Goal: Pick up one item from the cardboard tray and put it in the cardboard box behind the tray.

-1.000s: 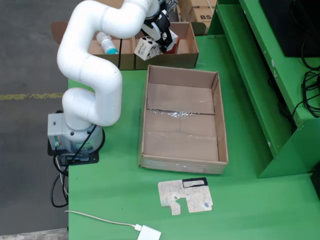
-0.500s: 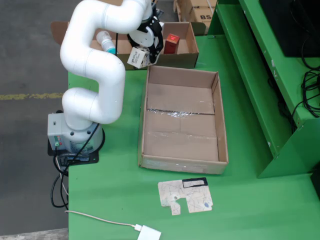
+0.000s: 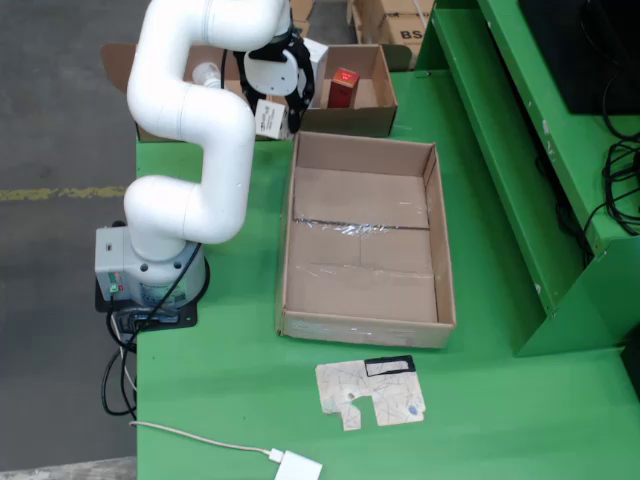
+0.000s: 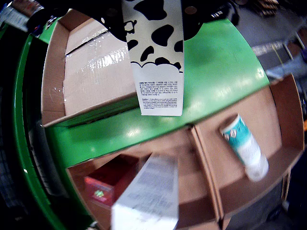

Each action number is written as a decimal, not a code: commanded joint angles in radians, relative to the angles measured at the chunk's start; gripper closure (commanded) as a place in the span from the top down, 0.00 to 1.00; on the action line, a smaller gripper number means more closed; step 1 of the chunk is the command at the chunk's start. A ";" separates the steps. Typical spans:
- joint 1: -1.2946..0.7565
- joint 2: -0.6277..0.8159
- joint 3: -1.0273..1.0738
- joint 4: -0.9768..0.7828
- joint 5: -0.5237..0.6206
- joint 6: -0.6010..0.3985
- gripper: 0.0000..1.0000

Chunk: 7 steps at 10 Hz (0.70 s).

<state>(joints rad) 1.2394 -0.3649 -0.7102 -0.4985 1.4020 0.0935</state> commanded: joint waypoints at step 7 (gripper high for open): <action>0.273 -0.386 0.710 1.010 -0.449 -0.354 0.00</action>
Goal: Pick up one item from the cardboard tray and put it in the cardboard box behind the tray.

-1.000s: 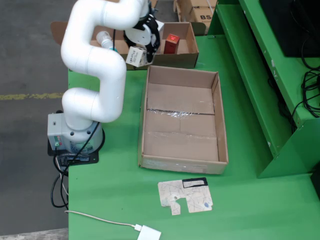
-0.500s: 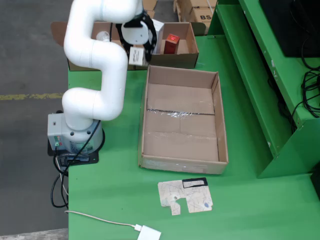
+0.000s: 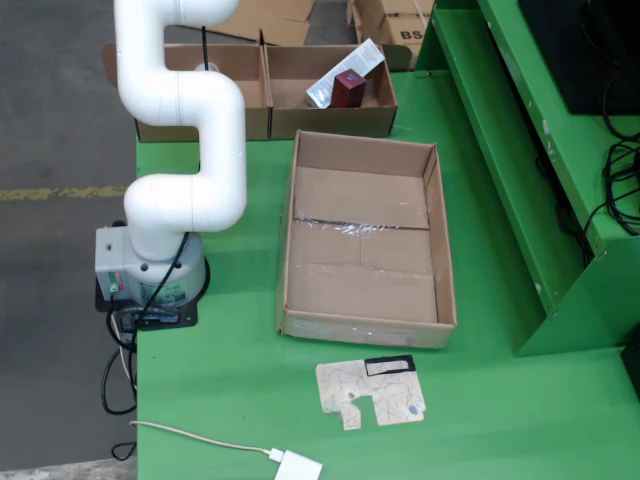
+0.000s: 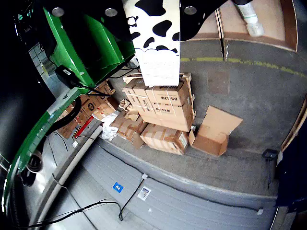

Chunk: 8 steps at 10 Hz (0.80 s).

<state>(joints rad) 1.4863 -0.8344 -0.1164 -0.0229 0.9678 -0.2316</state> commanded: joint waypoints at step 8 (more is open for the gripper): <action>0.187 -0.007 0.116 0.535 -0.015 -0.255 0.00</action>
<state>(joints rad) 1.5708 -0.8313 -0.0260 0.4985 0.9617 -0.3082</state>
